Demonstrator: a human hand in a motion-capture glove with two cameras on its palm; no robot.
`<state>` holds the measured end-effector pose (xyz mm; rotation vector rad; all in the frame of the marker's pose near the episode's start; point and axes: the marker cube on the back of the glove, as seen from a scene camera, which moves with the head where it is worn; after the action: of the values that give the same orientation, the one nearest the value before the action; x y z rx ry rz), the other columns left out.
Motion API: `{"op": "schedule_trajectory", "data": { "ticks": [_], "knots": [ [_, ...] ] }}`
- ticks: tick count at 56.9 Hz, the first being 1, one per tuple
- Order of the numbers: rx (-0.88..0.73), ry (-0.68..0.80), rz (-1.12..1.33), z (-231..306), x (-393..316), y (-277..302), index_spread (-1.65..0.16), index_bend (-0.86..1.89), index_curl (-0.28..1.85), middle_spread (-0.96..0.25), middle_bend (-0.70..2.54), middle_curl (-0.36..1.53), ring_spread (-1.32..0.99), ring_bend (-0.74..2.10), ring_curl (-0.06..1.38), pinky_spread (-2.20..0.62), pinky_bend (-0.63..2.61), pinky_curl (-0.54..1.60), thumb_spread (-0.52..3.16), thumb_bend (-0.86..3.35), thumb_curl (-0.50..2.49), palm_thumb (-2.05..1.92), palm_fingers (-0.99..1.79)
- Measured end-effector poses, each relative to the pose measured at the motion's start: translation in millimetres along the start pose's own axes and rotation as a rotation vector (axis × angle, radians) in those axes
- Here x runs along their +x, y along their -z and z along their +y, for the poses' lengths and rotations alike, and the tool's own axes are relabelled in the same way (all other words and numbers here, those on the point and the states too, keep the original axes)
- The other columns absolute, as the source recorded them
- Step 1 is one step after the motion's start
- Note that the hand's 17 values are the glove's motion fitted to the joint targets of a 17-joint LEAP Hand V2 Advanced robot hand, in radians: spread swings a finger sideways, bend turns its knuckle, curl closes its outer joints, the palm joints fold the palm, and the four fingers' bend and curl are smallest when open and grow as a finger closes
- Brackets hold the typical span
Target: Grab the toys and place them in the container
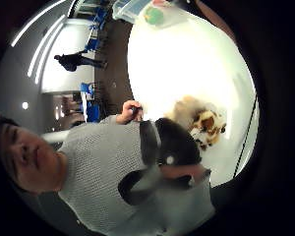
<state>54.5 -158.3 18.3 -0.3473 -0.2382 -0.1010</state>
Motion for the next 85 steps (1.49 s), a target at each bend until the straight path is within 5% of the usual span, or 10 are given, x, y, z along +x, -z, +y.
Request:
{"op": "schedule_trajectory", "data": {
  "ticks": [36, 42, 51, 57, 70, 85],
  "knots": [
    [-0.108, -0.082, 0.383, 20.5, -13.4, -153.0, -0.35, 0.13, 0.25, -0.13, 0.10, 0.29, -0.20, 0.75, 0.33, -0.02, 1.15, 0.33, 1.32, 0.01, 0.31, 0.17, -0.04],
    [-0.005, -0.085, 0.353, 15.5, -12.1, -152.3, -0.35, 0.15, 0.24, -0.15, 0.17, 0.28, -0.32, 1.04, 0.39, -0.16, 1.19, 0.33, 1.36, 0.05, 0.33, 0.27, 0.26],
    [0.115, -0.033, 0.348, 9.9, -12.6, -149.6, -0.35, 0.12, 0.24, -0.23, 0.44, 0.38, -0.39, 1.11, 0.43, -0.30, 1.15, 0.33, 1.42, 0.09, 0.37, 0.37, 0.62],
    [0.141, -0.009, 0.304, 1.4, -13.3, -118.7, -0.35, 0.12, 0.23, -0.27, 0.58, 0.45, -0.42, 1.12, 0.45, -0.36, 1.16, 0.35, 1.32, 0.11, 0.44, 0.48, 0.75],
    [0.398, 0.005, 0.335, -29.7, -18.3, 87.9, -0.34, 0.13, 0.22, -0.30, 0.62, 0.52, -0.44, 1.10, 0.47, -0.39, 1.20, 0.38, 1.14, 0.08, 0.54, 0.56, 0.75],
    [0.363, 0.059, 0.279, -80.4, -32.9, 128.4, -0.34, 0.14, 0.21, -0.32, 0.60, 0.57, -0.44, 1.08, 0.48, -0.40, 1.20, 0.39, 1.05, 0.03, 0.62, 0.58, 0.75]
  ]
}}
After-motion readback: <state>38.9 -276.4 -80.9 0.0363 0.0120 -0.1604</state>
